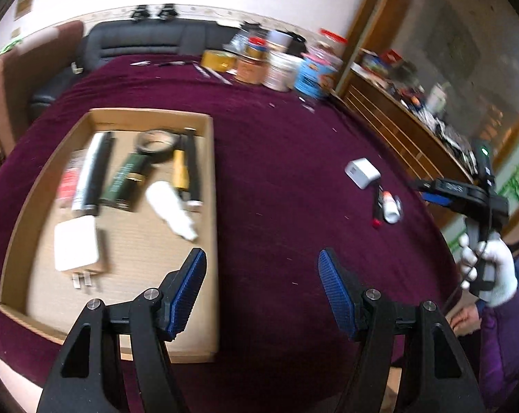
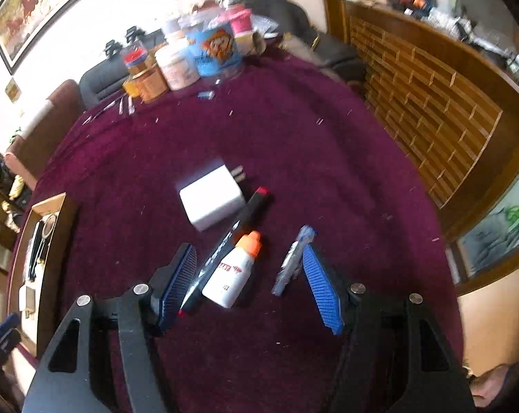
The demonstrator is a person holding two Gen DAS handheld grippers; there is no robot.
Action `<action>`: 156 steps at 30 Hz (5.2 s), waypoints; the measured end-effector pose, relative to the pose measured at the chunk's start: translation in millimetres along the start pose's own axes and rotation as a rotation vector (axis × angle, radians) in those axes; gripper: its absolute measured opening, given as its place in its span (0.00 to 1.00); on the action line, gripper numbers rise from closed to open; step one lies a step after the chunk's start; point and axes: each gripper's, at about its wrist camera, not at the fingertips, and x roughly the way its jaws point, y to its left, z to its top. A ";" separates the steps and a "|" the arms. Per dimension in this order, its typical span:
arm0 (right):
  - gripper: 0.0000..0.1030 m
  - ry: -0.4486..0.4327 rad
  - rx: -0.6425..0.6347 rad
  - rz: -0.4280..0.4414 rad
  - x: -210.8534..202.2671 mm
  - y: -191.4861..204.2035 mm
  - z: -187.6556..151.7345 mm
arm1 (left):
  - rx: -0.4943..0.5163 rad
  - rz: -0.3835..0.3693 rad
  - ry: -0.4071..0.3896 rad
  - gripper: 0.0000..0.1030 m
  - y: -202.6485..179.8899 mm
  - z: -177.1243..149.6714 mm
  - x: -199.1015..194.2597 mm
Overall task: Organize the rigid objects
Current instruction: 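Grasp the white orange-capped glue bottle with the right tool while the left tool moves toward the black marker, then grasp the black marker with the left tool, then carry the black marker and glue bottle toward the box with both tools, then lower the marker and glue bottle into the box and open both tools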
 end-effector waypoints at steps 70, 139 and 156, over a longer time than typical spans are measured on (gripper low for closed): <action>0.24 -0.094 -0.113 -0.085 -27.8 24.9 -72.9 | 0.171 -0.194 0.024 0.11 -94.6 20.5 56.7; 0.24 0.223 -0.569 0.295 55.4 344.1 -126.5 | -0.387 0.146 -0.071 0.12 210.2 -30.2 -23.3; 0.27 0.221 -0.622 0.275 51.3 355.7 -140.3 | -0.409 0.149 -0.164 0.57 197.5 -28.1 -63.7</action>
